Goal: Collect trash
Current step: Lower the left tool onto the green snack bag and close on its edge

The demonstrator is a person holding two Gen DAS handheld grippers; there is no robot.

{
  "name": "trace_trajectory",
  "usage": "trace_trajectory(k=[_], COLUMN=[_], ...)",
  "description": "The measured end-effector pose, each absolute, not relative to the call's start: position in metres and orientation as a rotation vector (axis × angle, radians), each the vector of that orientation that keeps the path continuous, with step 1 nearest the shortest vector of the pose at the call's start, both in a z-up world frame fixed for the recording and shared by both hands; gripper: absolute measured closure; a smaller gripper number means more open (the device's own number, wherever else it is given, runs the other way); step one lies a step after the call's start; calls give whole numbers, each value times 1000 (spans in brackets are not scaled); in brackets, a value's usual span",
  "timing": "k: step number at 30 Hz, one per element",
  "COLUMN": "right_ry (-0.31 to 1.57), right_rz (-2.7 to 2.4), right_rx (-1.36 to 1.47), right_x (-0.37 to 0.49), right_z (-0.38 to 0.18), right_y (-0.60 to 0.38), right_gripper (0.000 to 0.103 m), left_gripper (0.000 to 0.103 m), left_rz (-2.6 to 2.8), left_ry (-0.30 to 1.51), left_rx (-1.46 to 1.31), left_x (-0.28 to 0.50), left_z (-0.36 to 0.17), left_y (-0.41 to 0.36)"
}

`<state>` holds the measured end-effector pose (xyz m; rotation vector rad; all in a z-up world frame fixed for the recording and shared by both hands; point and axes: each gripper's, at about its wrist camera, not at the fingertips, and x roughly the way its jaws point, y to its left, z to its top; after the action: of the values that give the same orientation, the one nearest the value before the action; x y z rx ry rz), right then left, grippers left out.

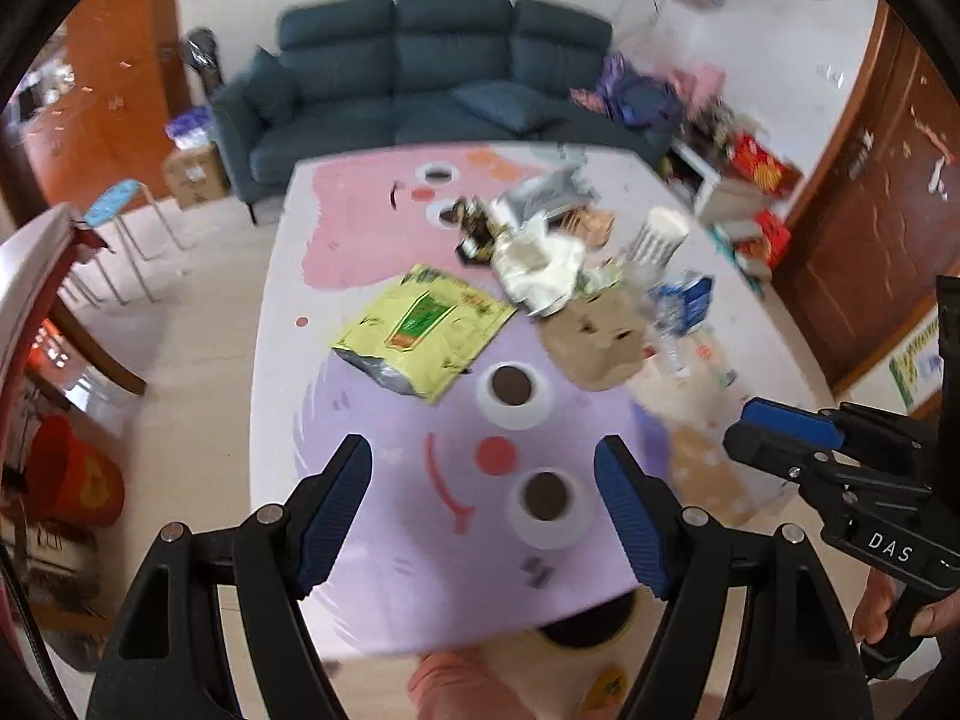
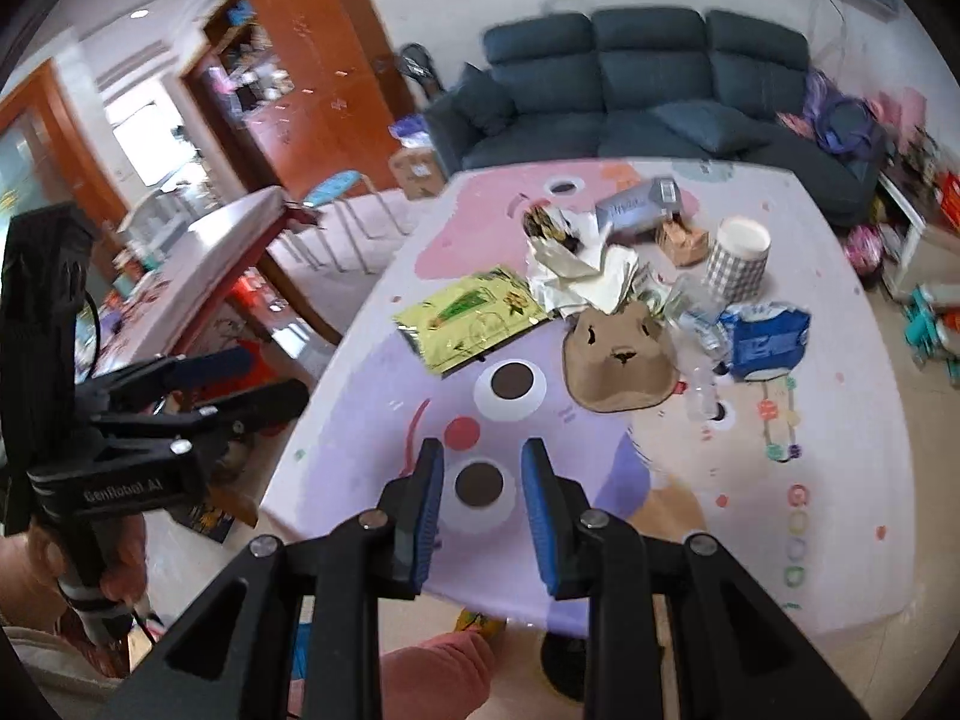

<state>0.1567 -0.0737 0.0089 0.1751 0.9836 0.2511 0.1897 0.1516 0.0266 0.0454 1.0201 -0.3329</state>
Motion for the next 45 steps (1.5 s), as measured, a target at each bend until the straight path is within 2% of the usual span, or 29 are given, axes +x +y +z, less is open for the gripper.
trace_trajectory(k=[9,16,18,20,37,38,39,40,45], right_ry=[1102,1112,1116,1119,1143,1148,1151,1155,1161], right_rz=[161,127,116,99,69,70,71,74,88], right_rx=[249,268,275,271,245,245,244,243,244], right_x=[226,264,272,280,335,336,336,336,338], right_z=[-49,-73,-78,-85,-110,-112,-113,-115,-118], right_y=[-30,-9,-7,-5,-2,-2,-2,-1,3], right_gripper=[76,76,76,76,76,76,76,76,76], left_gripper=[28,29,35,36,39,41,48,51,61], left_rz=[-454,-569,-601,-631,-787,-792,-806,-816,-847], left_ry=[1195,1287,1309,1332,1464,1463,1478,1488,1503], left_rx=[-127,-84,-68,-42,-11,-16,-33,-49,-41], left_x=[309,361,369,379,413,413,414,414,407], left_z=[-41,-80,-87,-95,-130,-131,-133,-135,-137], left_y=[218,218,214,210,200,200,199,198,191])
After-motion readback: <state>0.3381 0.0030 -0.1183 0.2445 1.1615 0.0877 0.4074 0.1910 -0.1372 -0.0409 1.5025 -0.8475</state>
